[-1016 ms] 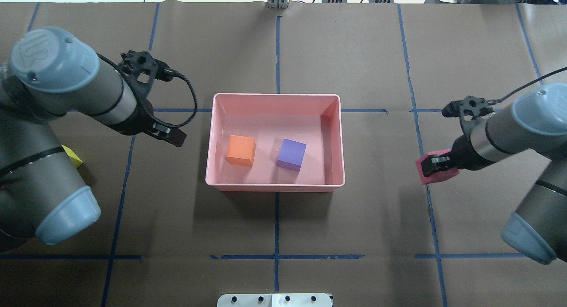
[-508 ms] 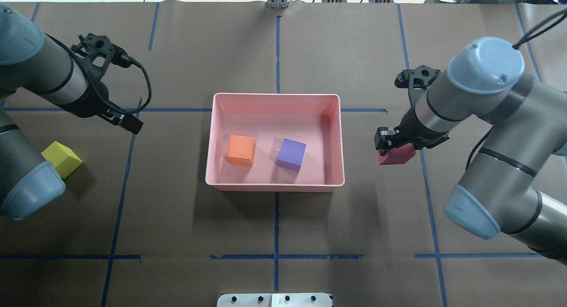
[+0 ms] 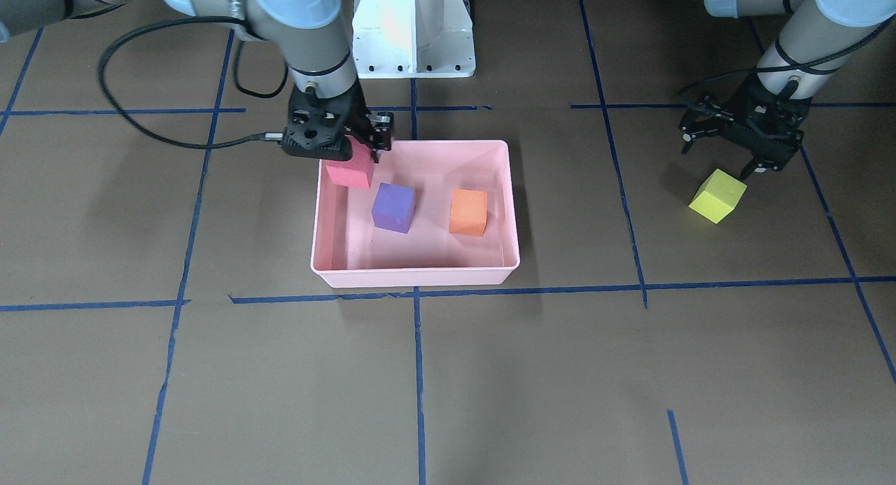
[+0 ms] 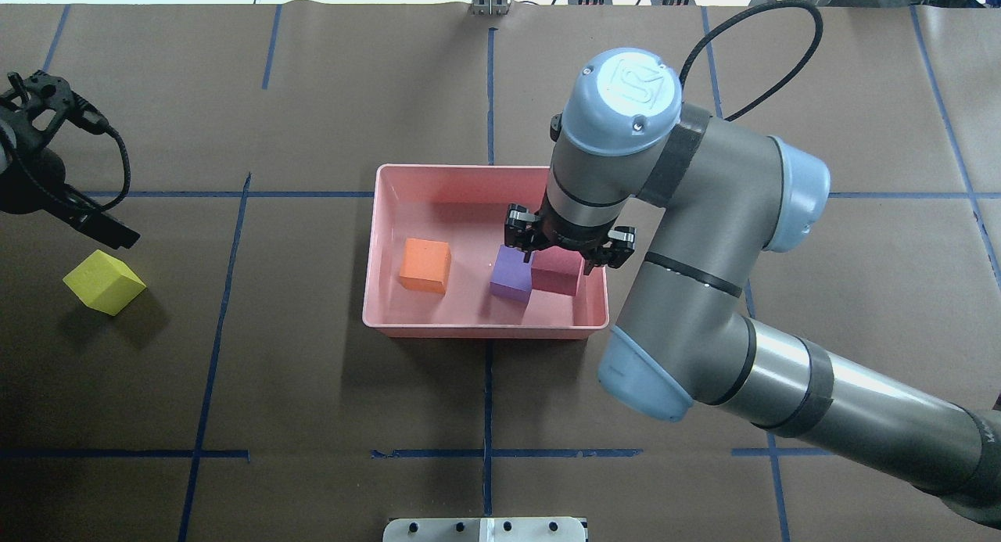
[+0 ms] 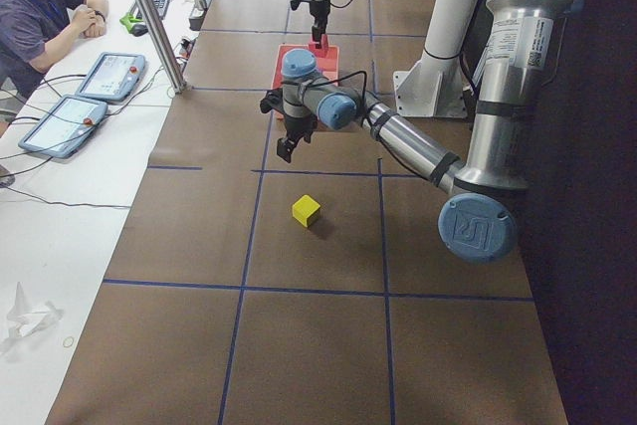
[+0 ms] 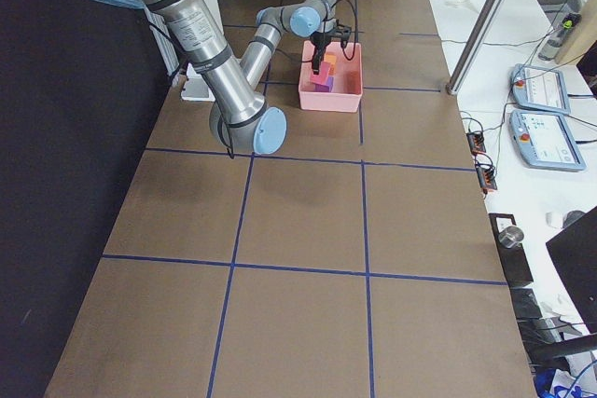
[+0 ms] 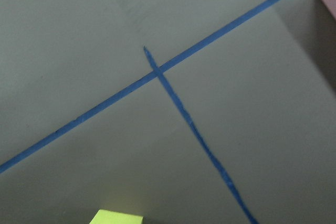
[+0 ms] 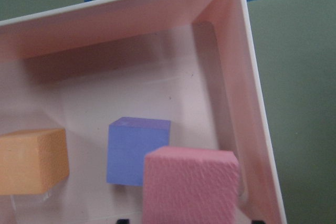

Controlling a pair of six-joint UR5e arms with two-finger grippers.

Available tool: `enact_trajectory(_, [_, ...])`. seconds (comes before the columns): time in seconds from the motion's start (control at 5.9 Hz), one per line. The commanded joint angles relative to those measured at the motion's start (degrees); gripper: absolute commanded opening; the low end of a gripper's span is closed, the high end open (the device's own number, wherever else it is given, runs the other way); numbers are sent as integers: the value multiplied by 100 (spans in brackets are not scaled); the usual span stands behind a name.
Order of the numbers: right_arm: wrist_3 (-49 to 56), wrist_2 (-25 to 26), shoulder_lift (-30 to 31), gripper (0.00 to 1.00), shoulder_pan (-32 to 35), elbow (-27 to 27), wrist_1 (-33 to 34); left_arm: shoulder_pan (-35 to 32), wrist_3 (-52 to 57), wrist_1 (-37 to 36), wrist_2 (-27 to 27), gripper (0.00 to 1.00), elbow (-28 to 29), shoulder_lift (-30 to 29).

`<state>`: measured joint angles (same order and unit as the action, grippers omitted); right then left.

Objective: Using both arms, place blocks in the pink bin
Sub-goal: 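Carry the pink cube into the bin and release it with the right gripper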

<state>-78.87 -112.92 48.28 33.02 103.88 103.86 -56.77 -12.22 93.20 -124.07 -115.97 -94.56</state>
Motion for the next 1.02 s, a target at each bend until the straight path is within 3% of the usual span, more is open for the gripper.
enact_trajectory(0.0, [-173,297,-47,100,-129,53,2,-36,124,841,-47,100,335,383])
enact_trajectory(0.34, [-33,288,241,100,-129,297,11,-27,71,2976,-47,100,1598,613])
enact_trajectory(0.51, [46,297,365,100,-129,421,11,-27,62,3323,-47,100,1848,623])
enact_trajectory(0.85, [47,288,401,100,-129,431,2,-10,-34,3327,-47,100,1990,614])
